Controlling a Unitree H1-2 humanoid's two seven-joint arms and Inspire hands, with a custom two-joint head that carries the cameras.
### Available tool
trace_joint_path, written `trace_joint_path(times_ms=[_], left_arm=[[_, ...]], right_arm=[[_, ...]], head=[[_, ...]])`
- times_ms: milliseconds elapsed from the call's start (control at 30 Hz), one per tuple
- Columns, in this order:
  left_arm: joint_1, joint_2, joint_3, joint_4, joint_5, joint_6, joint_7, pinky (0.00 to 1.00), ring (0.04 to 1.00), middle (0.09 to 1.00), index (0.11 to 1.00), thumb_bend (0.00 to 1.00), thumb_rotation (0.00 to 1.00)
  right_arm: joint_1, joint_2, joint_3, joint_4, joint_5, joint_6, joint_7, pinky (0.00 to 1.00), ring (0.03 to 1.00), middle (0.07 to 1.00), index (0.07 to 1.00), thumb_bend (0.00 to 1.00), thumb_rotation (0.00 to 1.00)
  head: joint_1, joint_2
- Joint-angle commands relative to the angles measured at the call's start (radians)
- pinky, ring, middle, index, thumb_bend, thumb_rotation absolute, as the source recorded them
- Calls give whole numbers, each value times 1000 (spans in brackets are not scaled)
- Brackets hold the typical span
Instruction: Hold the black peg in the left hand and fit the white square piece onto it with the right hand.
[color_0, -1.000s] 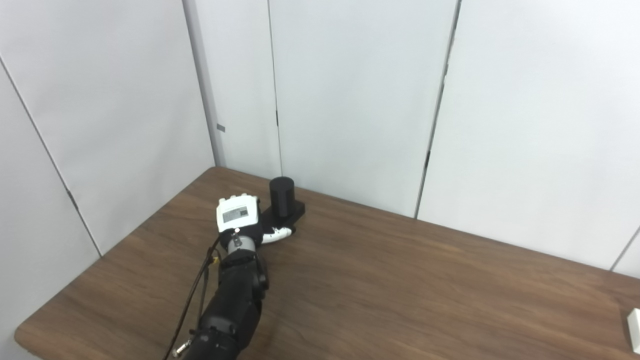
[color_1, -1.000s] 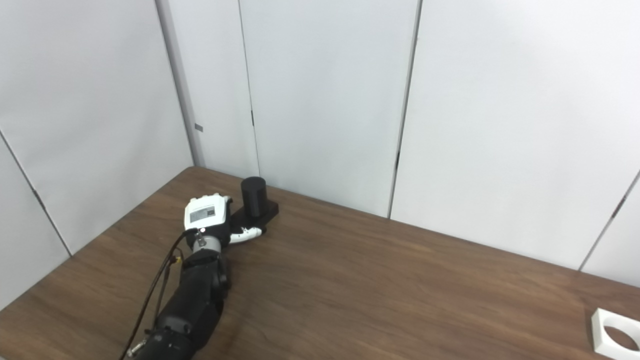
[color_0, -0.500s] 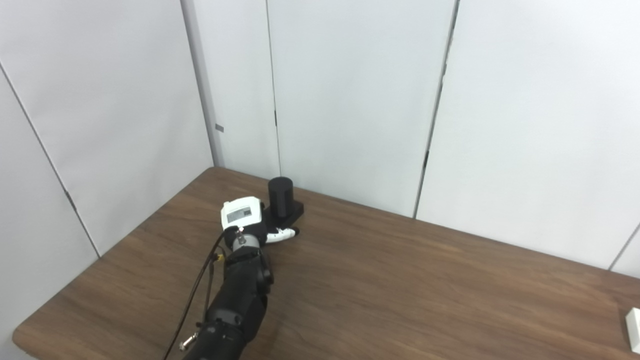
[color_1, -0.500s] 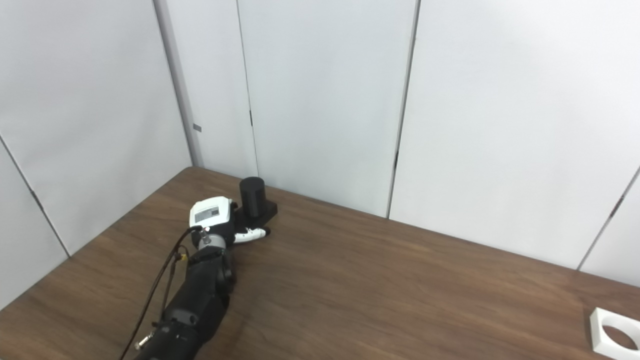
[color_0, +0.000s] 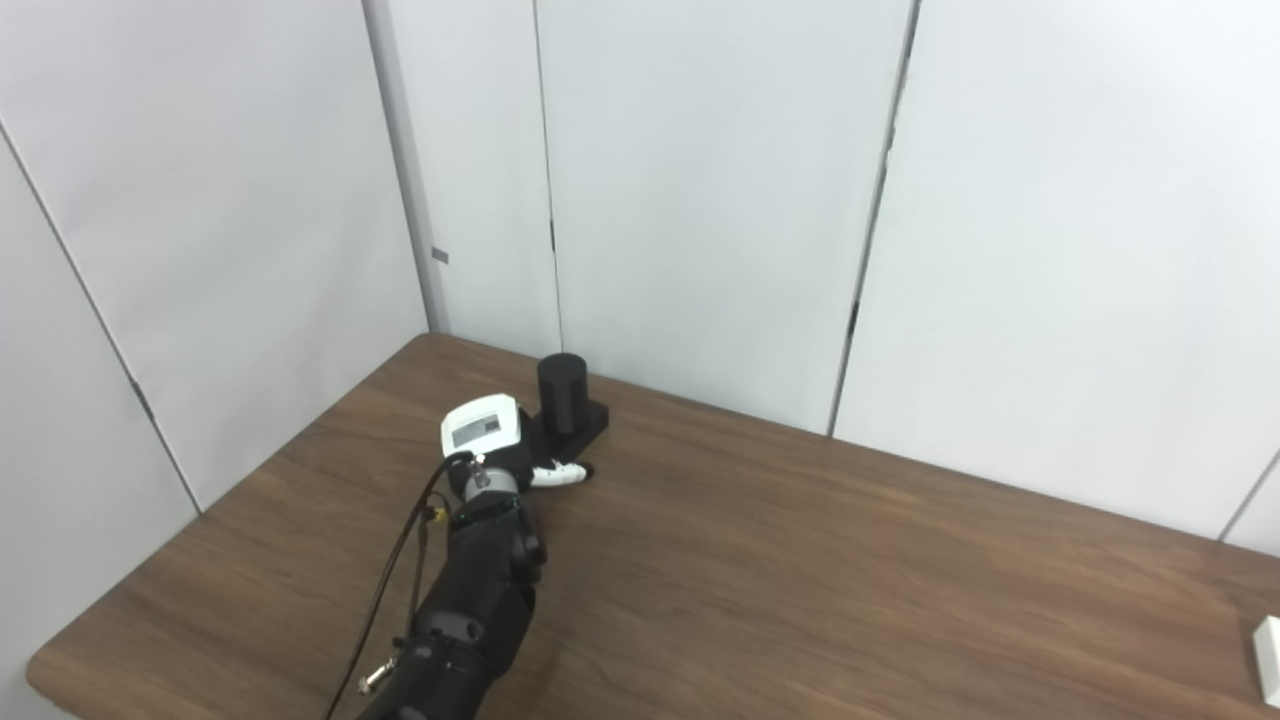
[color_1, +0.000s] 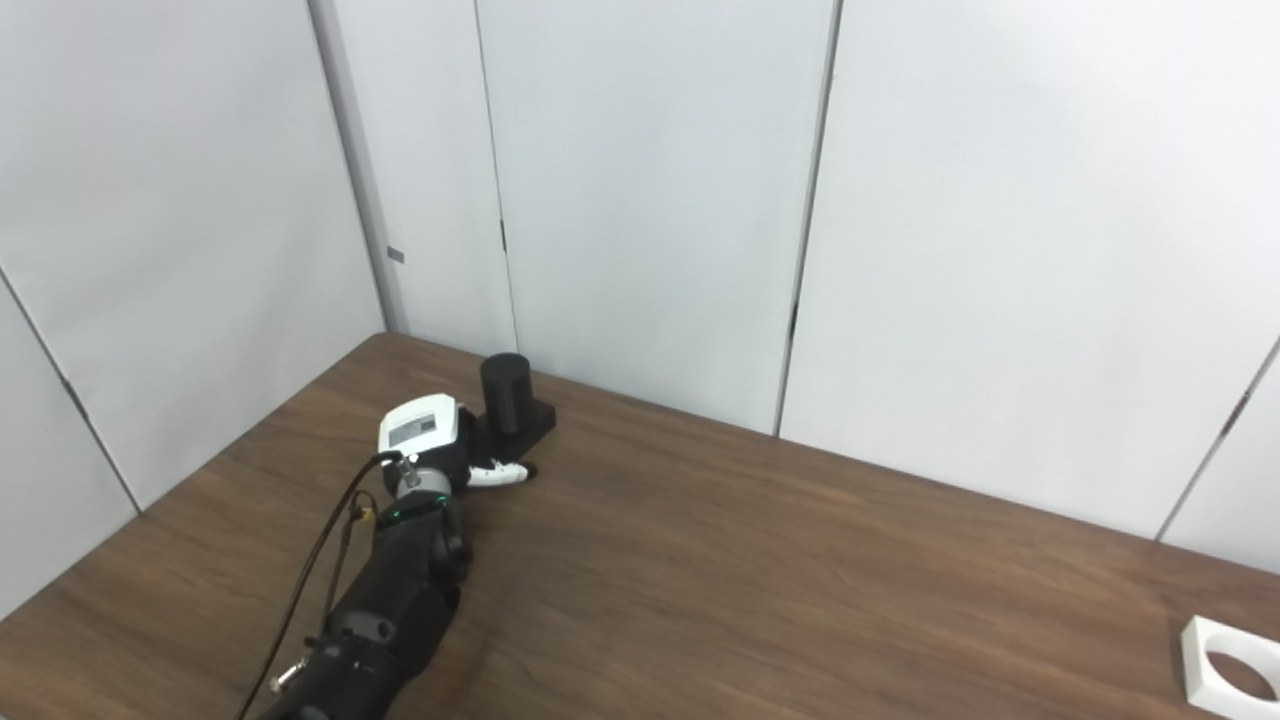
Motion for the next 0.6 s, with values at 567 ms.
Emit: trace_joint_path(times_ms=[567], left_arm=[[-28, 62, -80, -19, -178, 4, 149, 846, 823, 752, 482, 521, 48]], right_arm=[[6, 34, 10, -13, 7, -11, 5, 882, 923, 909, 925, 763, 856]], head=[[-15, 13]])
